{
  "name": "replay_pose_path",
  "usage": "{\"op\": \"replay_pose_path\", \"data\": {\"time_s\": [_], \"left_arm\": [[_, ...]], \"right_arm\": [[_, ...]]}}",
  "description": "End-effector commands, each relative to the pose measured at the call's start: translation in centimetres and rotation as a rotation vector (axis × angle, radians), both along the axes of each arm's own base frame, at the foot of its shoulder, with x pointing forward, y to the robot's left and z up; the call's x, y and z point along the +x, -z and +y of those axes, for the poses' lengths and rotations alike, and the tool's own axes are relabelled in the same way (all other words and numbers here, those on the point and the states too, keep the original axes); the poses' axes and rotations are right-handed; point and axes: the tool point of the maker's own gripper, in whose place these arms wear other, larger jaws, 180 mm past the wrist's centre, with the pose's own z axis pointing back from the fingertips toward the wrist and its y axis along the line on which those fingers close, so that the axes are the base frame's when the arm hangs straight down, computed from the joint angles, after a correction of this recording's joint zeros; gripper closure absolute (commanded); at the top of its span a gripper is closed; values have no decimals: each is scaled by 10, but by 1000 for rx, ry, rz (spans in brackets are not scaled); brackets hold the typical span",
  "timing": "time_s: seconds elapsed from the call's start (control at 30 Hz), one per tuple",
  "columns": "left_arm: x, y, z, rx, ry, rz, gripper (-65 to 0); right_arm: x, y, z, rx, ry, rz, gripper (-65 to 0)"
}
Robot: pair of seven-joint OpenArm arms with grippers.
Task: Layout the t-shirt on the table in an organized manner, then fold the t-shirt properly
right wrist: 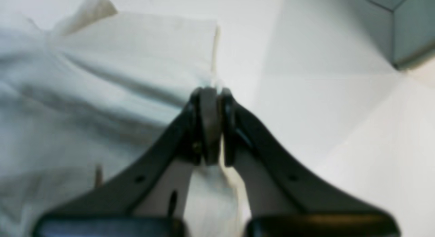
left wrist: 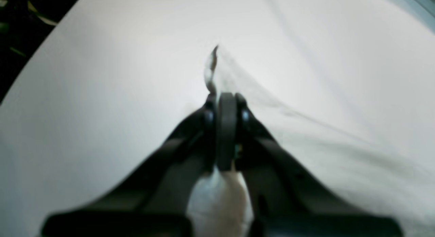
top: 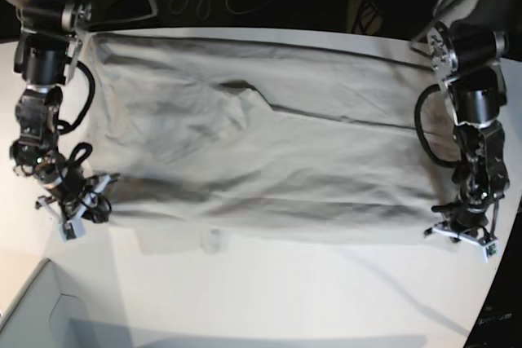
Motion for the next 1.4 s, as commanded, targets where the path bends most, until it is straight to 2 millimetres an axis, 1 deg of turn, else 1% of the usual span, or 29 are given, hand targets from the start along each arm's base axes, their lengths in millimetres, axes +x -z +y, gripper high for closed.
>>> {"op": "replay_pose_path", "data": {"time_s": [0.0,0.07,0.17,0.2,0.23,0.33,0.37,0.43,0.5,0.6,0.67,0.77,0.83,0.93,1.0,1.07,1.1,1.23,1.33,1.37], "left_arm": [[8,-26,7,33,0,-74,0],[-4,-21,8,54,5,-68,0],[-17,-11,9,63,7,-53,0],[-22,-5,9,64,7,-39,0],[-27,2,8,55,5,-27,0],[-39,7,9,6,-10,-36,0],[-42,6,9,-11,-15,-47,0],[-49,-1,16,-24,-24,-74,0],[-58,-6,16,-34,-23,-96,0],[-71,-17,12,-31,-5,-134,0],[-83,-24,14,-4,10,-144,0],[-94,-25,11,-10,20,-149,0],[-103,-19,11,-18,18,-138,0],[-120,-12,30,-33,-45,-125,0],[-124,-13,40,-34,-78,-130,0],[-127,-14,45,-33,-91,-132,0],[-130,-11,44,-32,-90,-123,0],[-132,-10,44,-30,-89,-119,0],[-134,-9,45,-30,-90,-115,0],[-138,-5,45,-30,-90,-105,0]], "right_arm": [[9,-26,2,9,-26,-86,0],[-10,-20,3,-15,-38,-77,0],[-31,-18,-5,-25,-12,-82,0],[-36,-18,-2,-16,-5,-88,0],[-42,-19,-2,-10,7,-96,0],[-62,-18,-11,-25,37,-94,0],[-67,-16,-10,-23,39,-91,0],[-76,-15,-4,-28,30,-90,0],[-88,-13,-2,-38,22,-80,0],[-99,-12,2,-46,14,-75,0],[-105,-11,7,-39,12,-73,0],[-108,-9,8,-37,14,-65,0],[-113,-8,10,-39,11,-61,0],[-124,-14,13,-60,-4,-68,0],[-132,-22,21,-65,-16,-84,0],[-139,-28,29,-66,-22,-96,0],[-145,-28,31,-66,-25,-91,0],[-159,-17,41,-34,-15,-60,0],[-170,2,42,-10,-5,-6,0],[-173,7,43,-1,0,8,0]]}}
